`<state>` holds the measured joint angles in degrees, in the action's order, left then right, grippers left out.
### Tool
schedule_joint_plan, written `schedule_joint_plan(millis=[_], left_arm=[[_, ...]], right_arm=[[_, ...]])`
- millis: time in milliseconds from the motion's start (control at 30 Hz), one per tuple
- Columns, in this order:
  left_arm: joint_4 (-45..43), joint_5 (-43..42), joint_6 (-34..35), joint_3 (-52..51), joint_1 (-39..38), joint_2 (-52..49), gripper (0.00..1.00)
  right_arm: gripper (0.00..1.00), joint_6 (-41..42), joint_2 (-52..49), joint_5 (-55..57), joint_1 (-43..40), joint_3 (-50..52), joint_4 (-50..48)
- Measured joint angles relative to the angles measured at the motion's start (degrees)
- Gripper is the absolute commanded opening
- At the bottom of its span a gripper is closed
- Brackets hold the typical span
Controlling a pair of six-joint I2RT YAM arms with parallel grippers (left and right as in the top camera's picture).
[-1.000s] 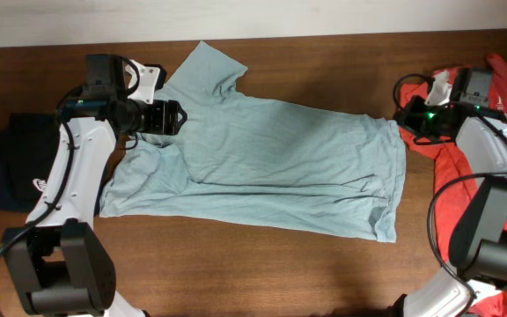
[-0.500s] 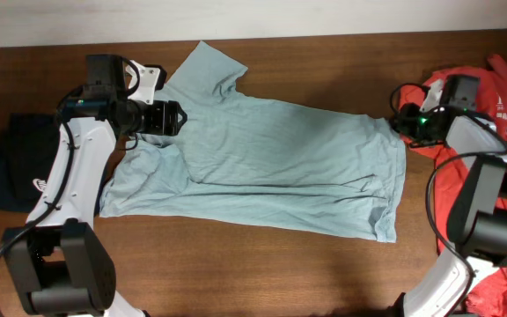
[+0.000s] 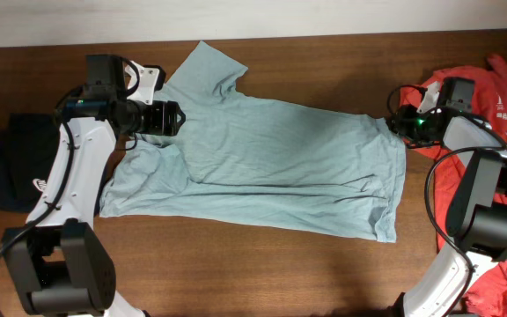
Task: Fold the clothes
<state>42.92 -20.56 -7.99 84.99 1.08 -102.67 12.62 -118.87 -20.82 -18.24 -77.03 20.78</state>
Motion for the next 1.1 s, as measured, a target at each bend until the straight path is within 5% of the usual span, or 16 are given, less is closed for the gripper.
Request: schedule_joint_plan(millis=[467, 700, 1100], left_arm=[[0.96, 0.02, 0.0, 0.0, 0.0, 0.0, 0.8], [0.96, 0.02, 0.0, 0.0, 0.0, 0.0, 0.8], [1.03, 0.02, 0.0, 0.0, 0.0, 0.0, 0.8]], right_arm=[[0.46, -0.52, -2.27, -5.97, -0.09, -0.74, -1.57], [0.06, -0.83, -3.15, -7.82, -0.24, -0.76, -0.98], [0.04, -1.09, 1.33, -7.28, -3.56, -0.79, 4.15]])
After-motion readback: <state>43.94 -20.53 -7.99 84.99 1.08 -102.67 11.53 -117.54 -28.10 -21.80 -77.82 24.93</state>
